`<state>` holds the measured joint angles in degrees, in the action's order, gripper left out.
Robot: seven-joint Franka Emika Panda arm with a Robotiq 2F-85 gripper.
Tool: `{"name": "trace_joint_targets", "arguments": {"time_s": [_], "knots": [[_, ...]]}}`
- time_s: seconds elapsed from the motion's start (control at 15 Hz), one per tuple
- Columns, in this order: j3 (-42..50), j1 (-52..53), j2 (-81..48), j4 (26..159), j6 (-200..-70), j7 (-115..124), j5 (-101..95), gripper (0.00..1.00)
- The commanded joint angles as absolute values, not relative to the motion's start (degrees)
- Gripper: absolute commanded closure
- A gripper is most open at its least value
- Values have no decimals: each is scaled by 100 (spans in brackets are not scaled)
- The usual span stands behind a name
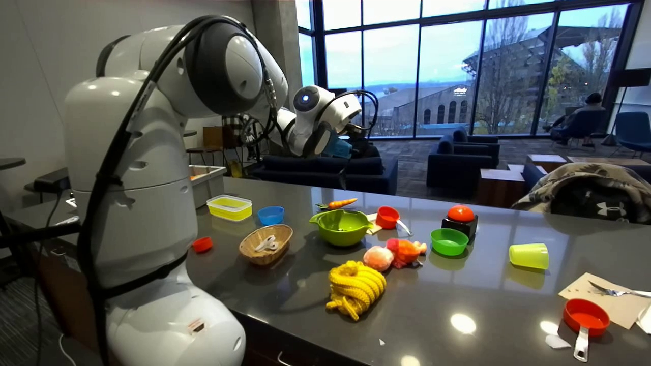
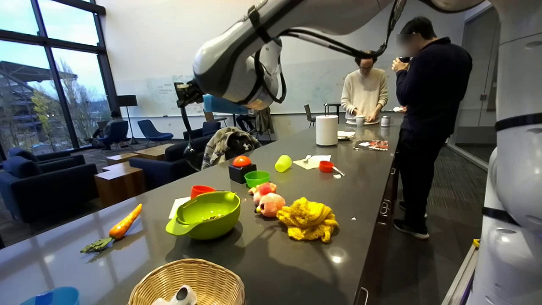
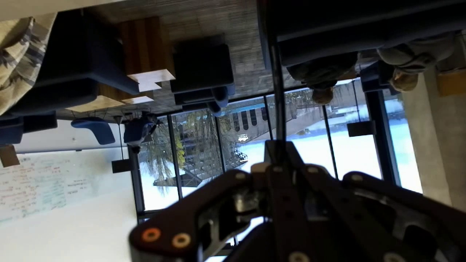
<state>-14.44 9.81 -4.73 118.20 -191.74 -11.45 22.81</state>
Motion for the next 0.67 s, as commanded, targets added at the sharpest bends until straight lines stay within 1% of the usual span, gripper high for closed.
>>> {"name": "trace_joint_targets", "arguments": {"time_s": [0.0, 0.6], "knots": [[-1255, 1048, -335, 12031, -19059, -260, 1632, 99], [-1232, 1072, -631, 11971, -19075, 350, 1032, 99]]}}
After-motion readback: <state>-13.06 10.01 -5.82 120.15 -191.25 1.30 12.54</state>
